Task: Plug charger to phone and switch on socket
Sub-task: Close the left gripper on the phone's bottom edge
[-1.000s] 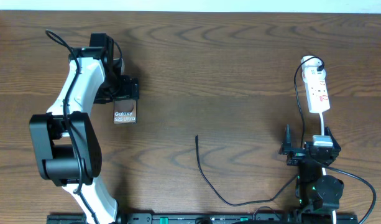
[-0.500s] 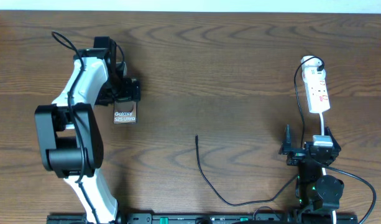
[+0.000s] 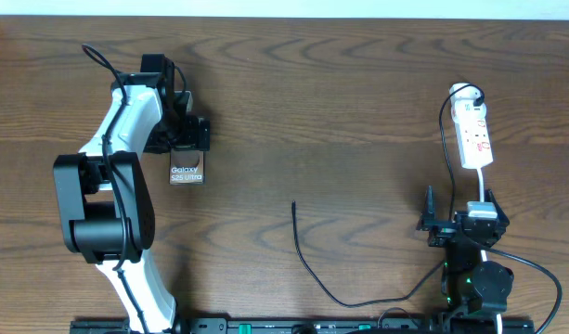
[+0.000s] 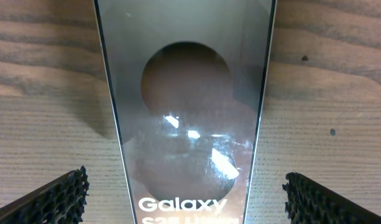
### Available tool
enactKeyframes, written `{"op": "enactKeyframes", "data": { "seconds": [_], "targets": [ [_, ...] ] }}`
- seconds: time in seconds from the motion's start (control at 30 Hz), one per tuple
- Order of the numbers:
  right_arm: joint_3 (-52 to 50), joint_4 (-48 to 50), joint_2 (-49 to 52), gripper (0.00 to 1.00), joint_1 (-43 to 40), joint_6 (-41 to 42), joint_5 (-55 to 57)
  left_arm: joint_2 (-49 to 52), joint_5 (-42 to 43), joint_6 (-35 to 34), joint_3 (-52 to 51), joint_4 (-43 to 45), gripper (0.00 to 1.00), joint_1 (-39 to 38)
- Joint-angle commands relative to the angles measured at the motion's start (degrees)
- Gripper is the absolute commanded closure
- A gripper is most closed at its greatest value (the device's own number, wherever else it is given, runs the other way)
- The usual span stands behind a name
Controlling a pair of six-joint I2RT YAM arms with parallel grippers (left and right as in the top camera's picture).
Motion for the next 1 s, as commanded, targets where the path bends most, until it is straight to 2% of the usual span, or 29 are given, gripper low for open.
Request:
{"op": "enactKeyframes", "data": {
  "seconds": [0.0,0.97],
  "targets": [
    [-0.1,-0.2,-0.3,0.01,0.0,-0.5,-0.1,1.1,-0.8,0.3,0.7,0.3,0.01,0.1],
    [-0.1,-0.2,-0.3,0.01,0.0,-0.5,-0.1,4.0,-0.8,-1.0,0.7,2.8,0.01,0.1]
  ]
}}
